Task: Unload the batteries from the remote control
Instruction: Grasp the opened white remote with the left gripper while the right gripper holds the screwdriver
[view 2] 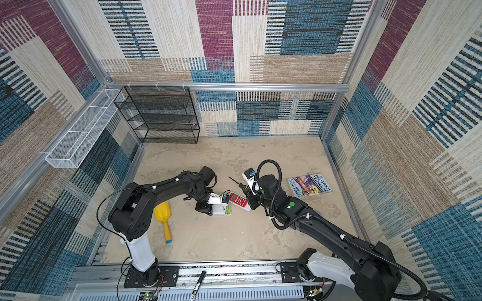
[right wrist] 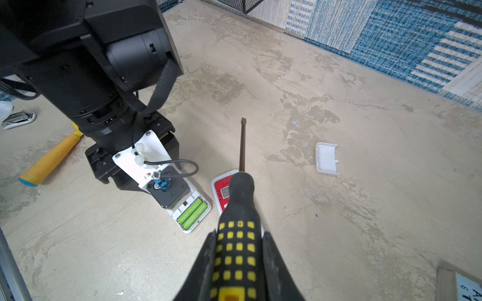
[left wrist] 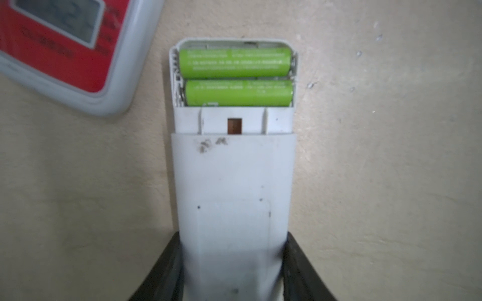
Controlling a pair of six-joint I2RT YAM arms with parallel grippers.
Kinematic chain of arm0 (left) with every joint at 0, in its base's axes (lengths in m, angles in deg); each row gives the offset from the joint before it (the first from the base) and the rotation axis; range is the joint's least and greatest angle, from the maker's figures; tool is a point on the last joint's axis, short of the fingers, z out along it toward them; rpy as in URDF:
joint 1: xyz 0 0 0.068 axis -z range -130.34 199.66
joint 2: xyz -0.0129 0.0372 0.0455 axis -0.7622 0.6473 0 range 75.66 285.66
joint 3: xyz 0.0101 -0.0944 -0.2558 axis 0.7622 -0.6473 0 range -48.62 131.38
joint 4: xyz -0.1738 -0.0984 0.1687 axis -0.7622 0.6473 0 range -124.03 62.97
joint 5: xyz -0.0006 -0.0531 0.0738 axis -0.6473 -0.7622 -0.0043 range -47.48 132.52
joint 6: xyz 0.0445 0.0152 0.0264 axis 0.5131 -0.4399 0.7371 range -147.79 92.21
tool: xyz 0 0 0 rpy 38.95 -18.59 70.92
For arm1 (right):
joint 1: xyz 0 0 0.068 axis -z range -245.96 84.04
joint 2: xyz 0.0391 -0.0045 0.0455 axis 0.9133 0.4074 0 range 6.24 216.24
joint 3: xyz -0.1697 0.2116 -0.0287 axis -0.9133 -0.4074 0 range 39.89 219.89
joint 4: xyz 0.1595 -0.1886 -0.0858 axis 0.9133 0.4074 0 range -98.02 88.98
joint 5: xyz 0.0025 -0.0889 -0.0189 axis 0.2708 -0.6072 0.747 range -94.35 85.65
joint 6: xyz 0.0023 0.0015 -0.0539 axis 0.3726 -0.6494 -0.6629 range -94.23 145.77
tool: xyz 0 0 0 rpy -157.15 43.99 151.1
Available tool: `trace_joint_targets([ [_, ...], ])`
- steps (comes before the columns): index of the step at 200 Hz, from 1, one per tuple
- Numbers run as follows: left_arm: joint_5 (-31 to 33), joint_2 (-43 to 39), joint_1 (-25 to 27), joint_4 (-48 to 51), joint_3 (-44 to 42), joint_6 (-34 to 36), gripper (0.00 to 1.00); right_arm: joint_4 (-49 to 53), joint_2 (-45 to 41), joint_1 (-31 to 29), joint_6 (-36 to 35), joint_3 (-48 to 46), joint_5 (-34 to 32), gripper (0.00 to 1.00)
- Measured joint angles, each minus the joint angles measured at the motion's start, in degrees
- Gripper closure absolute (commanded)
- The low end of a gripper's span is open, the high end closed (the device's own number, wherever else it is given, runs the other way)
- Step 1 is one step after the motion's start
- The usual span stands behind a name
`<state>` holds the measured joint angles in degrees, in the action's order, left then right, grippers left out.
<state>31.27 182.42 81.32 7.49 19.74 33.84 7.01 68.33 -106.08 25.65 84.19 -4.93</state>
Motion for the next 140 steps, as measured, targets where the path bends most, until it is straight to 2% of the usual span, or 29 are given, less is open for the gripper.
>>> trace_joint_targets([
  [52,0.59,-1.25,-2.73,-0.59,-0.87,-3.45,0.65,-0.24,1.01,0.63,0.07,0.44,-2.23,1.00],
  [105,2.03,-2.62,-6.01,-1.75,-1.07,-5.53,0.59,-0.81,1.75,1.20,0.52,0.28,-2.97,1.00],
  [140,2.29,-2.25,-7.15,-2.08,-0.50,-6.21,0.59,-1.92,2.69,1.25,0.50,-0.46,-1.60,1.00],
])
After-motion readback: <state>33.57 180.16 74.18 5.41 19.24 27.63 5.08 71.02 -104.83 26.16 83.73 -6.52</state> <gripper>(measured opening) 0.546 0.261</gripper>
